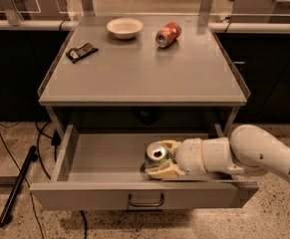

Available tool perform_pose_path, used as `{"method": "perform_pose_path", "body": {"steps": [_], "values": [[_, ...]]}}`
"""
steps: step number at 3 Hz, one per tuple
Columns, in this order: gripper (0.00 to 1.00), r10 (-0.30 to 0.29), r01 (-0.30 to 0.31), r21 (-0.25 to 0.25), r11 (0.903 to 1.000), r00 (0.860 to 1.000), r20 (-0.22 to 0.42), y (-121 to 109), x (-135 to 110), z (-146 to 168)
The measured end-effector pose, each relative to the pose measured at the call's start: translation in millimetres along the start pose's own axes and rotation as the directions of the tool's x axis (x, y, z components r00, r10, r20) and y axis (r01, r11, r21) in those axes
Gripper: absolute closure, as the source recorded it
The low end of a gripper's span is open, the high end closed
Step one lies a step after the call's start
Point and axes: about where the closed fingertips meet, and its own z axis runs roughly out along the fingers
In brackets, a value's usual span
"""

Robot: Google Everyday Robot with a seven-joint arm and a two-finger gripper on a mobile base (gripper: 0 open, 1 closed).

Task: Place green can into top drawer

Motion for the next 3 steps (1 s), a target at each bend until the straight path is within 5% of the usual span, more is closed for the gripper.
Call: {"method": "perform_pose_path", "body": {"steps": [3], "values": [[1.00,-0.092,0.092,-0.005,0.9958,0.996,0.017,-19.8,15.9,45.4]]}}
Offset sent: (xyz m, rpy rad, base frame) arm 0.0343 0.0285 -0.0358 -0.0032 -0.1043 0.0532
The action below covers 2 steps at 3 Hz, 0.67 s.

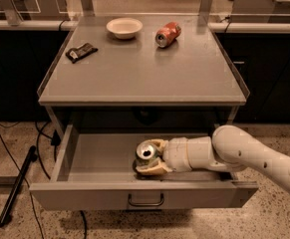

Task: Place green can into top drawer

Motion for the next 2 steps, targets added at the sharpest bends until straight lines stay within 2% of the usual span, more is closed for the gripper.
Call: {"method": "perform_pose_path", "body": {"steps": [2], "values": [[1.00,0.049,-0.049,-0.006,0.9988,0.999,0.008,-7.1,12.8,14.7]]}}
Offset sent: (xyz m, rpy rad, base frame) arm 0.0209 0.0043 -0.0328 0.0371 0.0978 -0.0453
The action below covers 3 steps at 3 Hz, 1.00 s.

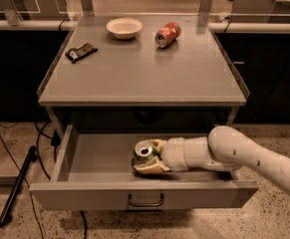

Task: Place green can into top drawer

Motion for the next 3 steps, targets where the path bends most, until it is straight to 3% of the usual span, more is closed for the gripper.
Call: {"method": "perform_pose_path", "body": {"steps": [1,2,3], "values": [[1.00,0.026,-0.026,-0.006,0.9996,1.000,0.004,-1.8,1.3,1.2],[0.83,0.026,-0.026,-0.006,0.9996,1.000,0.004,-1.8,1.2,1.2],[0.59,0.026,-0.026,-0.006,0.9996,1.000,0.004,-1.8,1.2,1.3]]}}
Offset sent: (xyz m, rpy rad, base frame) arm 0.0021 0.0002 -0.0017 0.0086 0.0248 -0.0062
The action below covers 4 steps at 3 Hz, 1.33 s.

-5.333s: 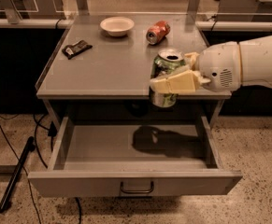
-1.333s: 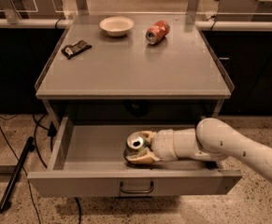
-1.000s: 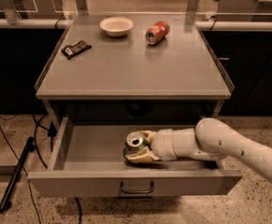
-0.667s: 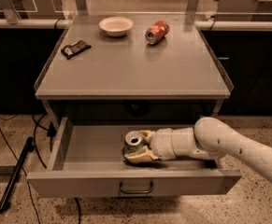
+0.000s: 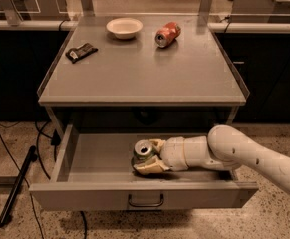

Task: Place green can into top drawer

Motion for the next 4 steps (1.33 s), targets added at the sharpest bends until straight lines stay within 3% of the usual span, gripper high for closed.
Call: {"method": "perform_pose_path", "body": {"steps": [2,3,4], "values": [[0.14,0.000,0.000,0.000,1.0000,1.000,0.000,0.0,0.0,0.0],[0.00,0.000,0.000,0.000,1.0000,1.000,0.000,0.0,0.0,0.0],[0.00,0.000,0.000,0.000,1.0000,1.000,0.000,0.0,0.0,0.1]]}}
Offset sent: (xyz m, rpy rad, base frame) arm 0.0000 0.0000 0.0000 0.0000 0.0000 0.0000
